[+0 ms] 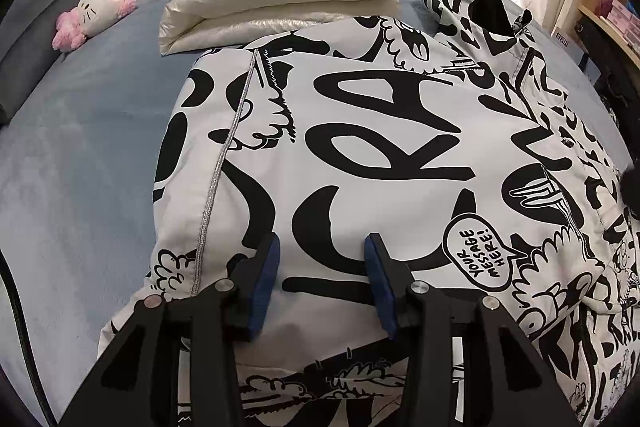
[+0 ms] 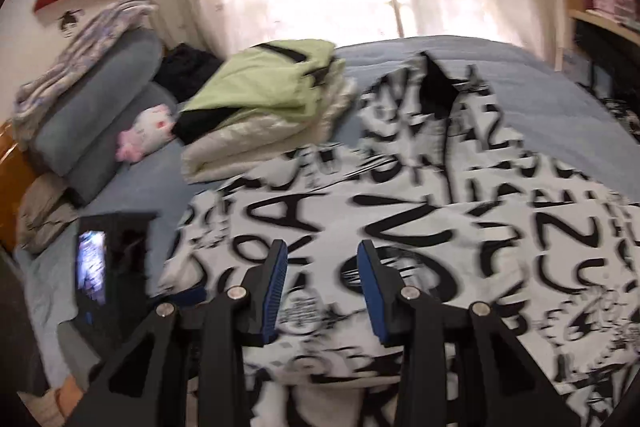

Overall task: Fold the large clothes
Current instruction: 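Move both open tools to the hoodie hem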

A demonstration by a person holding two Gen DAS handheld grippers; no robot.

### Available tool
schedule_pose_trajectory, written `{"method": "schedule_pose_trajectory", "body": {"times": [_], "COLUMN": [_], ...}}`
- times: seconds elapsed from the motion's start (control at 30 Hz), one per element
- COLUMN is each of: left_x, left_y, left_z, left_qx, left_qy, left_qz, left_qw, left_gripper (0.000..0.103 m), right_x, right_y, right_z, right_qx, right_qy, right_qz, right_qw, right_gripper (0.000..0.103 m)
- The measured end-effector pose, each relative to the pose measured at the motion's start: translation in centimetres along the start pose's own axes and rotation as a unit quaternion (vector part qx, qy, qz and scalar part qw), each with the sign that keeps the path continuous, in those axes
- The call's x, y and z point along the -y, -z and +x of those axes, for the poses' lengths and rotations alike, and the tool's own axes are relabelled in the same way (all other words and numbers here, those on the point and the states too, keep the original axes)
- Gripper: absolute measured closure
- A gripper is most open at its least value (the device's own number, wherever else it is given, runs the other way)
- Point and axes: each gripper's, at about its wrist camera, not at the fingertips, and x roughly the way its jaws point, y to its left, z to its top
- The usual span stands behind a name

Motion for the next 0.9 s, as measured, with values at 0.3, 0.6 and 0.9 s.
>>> {"method": "schedule_pose_trajectory", "body": {"times": [0.3,0.6,0.9], "left_x": [0.0,-1.4,-1.3], "left_y": [0.1,0.1,-2.3], "left_z": [0.1,-0.5,-3.5], "left_qx": [-0.002,-0.004,0.013], "left_qy": [0.002,-0.003,-0.014], "left_qz": [0.002,0.011,0.023], "left_qw": [1.0,0.9999,0.9995], "left_gripper": [0.061,0.061,0.061], "right_x": [3.5,11.6,10.2], "right_y": [3.5,1.7,-1.8], "right_z": [6.7,3.0,0.7], "right_qx": [-0.158,-0.11,-0.091], "right_qy": [-0.023,0.071,0.01], "right_qz": [0.047,0.081,0.098], "right_qw": [0.986,0.988,0.991], "right_gripper": [0.071,0.078,0.076]}}
